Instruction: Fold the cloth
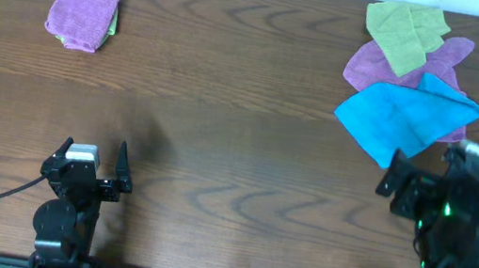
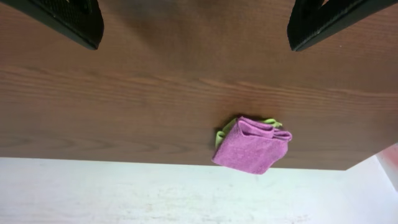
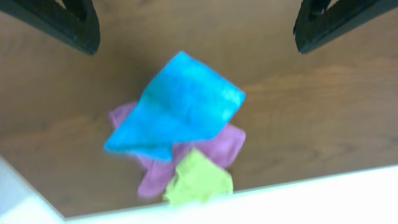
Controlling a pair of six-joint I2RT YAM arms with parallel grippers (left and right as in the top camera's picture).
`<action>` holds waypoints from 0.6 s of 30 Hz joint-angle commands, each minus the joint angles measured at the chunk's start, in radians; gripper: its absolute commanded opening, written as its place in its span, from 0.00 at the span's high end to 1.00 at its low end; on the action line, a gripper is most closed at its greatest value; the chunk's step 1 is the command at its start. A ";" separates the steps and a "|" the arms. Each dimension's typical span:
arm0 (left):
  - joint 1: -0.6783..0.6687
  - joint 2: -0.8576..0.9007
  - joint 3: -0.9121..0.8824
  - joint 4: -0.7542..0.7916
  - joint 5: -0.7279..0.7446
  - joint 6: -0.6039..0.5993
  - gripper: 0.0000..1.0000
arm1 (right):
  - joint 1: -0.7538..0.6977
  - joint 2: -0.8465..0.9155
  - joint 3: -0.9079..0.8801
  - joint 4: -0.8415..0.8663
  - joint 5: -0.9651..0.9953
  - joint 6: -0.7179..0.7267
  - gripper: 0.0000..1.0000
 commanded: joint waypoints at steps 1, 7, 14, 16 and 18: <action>0.006 -0.005 -0.032 -0.005 -0.018 -0.007 0.05 | -0.016 -0.111 -0.137 0.085 -0.005 -0.174 0.01; 0.006 -0.005 -0.032 -0.005 -0.018 -0.007 0.04 | -0.016 -0.320 -0.416 0.230 -0.005 -0.195 0.01; 0.006 -0.005 -0.032 -0.005 -0.018 -0.007 0.05 | -0.009 -0.516 -0.676 0.311 -0.043 -0.192 0.01; 0.006 -0.005 -0.032 -0.005 -0.018 -0.007 0.04 | -0.010 -0.555 -0.711 0.310 -0.046 -0.193 0.01; 0.006 -0.005 -0.032 -0.005 -0.018 -0.007 0.05 | -0.010 -0.589 -0.742 0.310 -0.046 -0.193 0.01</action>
